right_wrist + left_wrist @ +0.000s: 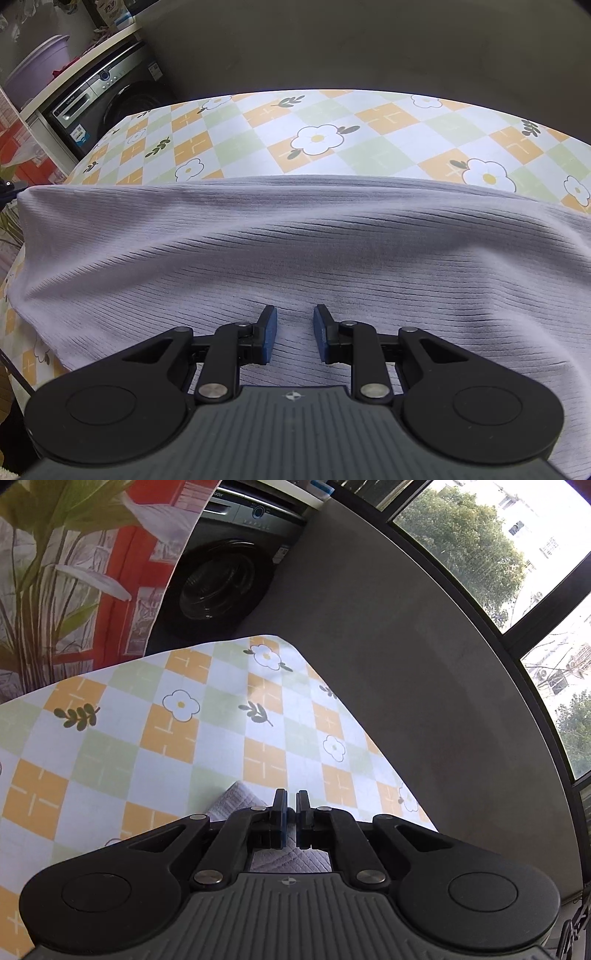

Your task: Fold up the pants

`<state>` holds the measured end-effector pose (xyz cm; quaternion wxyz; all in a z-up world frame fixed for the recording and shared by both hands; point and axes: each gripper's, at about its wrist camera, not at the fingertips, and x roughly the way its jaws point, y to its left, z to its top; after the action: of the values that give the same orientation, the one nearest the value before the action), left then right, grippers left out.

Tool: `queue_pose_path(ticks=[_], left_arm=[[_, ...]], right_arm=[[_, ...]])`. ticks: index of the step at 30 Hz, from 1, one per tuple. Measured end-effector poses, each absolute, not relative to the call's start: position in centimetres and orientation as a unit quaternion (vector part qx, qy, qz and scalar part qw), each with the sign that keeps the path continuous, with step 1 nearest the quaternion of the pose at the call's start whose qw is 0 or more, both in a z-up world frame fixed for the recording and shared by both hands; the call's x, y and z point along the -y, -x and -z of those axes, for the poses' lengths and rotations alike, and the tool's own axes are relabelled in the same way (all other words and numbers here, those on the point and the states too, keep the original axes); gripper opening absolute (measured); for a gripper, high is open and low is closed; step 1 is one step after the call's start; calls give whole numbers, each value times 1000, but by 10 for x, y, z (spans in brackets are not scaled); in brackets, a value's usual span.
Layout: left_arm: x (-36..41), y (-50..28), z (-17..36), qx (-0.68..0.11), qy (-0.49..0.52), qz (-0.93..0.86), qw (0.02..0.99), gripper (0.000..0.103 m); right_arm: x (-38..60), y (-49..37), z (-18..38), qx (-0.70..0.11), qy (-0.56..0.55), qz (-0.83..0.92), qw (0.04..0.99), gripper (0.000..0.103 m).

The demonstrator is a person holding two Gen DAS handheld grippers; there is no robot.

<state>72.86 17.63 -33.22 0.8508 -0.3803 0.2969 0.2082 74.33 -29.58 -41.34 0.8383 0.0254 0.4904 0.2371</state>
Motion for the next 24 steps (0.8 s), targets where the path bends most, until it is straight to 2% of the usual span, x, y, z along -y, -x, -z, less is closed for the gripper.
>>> queue_pose_path(ticks=[4,13,14,15,17,18,22,24], left_arm=[[-189,-751,349,-320,382,-209,841,6],[-209,-744,378,-371,383,-180,827,13],[-210,-745,382,-373,388,-176,824,20],[-210,-746,385,-373,393,-175,822,34],[-210,-748,389,-366,400,-175,822,48],[-210,-750,391,-364,402,-174,822,48],[-209,-761,398,-373,413,-159,816,44],[-205,-765,395,-381,405,-150,817,18]], right_arm=[[296,-743,413,-490,-27,-235,839,25],[298,-742,414,-488,-30,-234,840,25],[297,-742,414,-488,-29,-234,840,25],[296,-743,414,-489,-27,-234,840,25],[295,-743,414,-490,-22,-235,840,25],[294,-743,413,-490,-21,-235,839,25],[293,-744,413,-491,-19,-235,838,25],[293,-744,413,-491,-19,-235,839,25]])
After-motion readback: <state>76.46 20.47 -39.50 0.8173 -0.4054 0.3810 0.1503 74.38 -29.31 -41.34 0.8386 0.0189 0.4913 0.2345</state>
